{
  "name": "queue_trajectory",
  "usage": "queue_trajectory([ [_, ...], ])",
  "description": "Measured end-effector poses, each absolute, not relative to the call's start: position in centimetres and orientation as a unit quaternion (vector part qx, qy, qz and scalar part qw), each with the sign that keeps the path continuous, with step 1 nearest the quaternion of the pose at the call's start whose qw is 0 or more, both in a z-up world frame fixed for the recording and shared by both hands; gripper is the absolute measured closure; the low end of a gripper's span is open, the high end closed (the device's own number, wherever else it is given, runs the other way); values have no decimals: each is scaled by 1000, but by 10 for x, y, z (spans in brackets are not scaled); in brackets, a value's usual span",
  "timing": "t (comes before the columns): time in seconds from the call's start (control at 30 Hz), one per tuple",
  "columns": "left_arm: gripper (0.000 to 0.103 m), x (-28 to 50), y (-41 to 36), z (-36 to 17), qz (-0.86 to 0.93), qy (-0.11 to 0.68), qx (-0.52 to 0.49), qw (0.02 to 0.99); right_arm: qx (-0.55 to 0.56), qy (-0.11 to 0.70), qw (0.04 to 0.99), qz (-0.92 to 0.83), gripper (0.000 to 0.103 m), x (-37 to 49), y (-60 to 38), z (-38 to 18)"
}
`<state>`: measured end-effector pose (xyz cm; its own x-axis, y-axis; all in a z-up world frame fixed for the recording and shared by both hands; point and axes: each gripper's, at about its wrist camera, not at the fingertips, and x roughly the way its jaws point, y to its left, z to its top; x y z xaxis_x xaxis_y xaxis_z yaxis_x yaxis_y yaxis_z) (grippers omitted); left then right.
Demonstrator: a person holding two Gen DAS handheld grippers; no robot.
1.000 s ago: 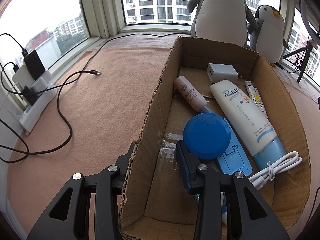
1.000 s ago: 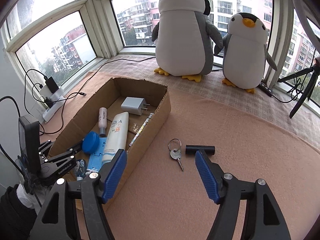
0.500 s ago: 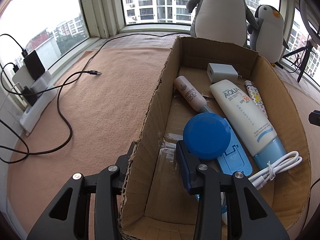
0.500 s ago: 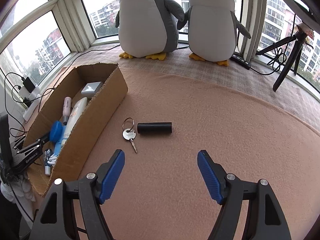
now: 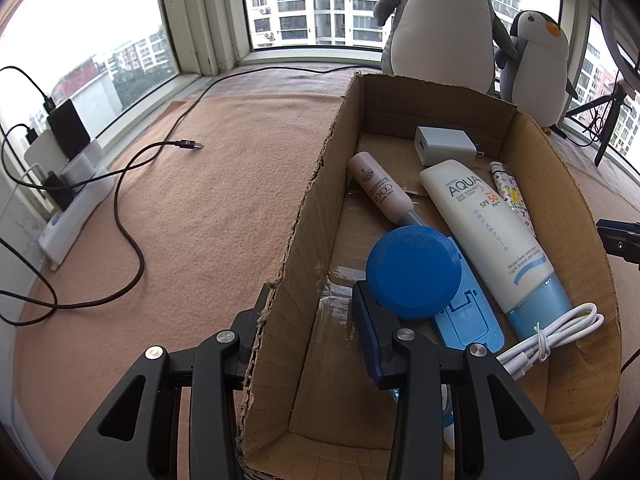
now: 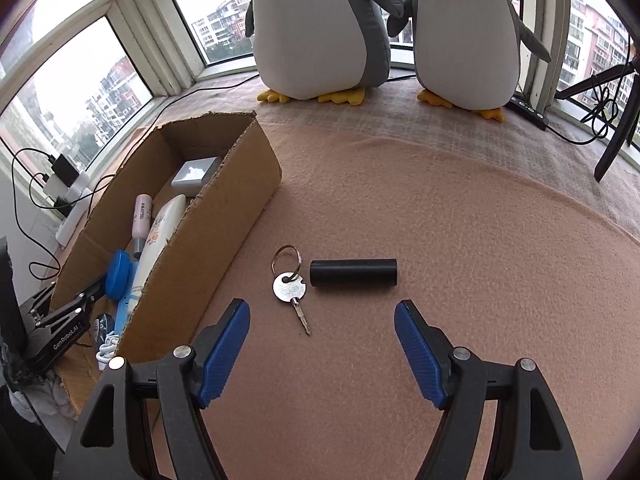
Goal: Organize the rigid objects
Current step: 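Move the right gripper to the keys and pinch the key ring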
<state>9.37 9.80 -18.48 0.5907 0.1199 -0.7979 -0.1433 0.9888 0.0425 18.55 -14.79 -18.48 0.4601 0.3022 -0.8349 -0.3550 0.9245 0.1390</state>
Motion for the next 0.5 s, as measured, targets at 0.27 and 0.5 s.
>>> queue_trajectory([
  [0.27,65,94,98,-185,74,446,-14,892,-97,486,837,230,60,188,-111,-194],
  [0.5,65,93,100,-185,74,446,-17,892,-125,492,831,228,72,197,-101,-203],
])
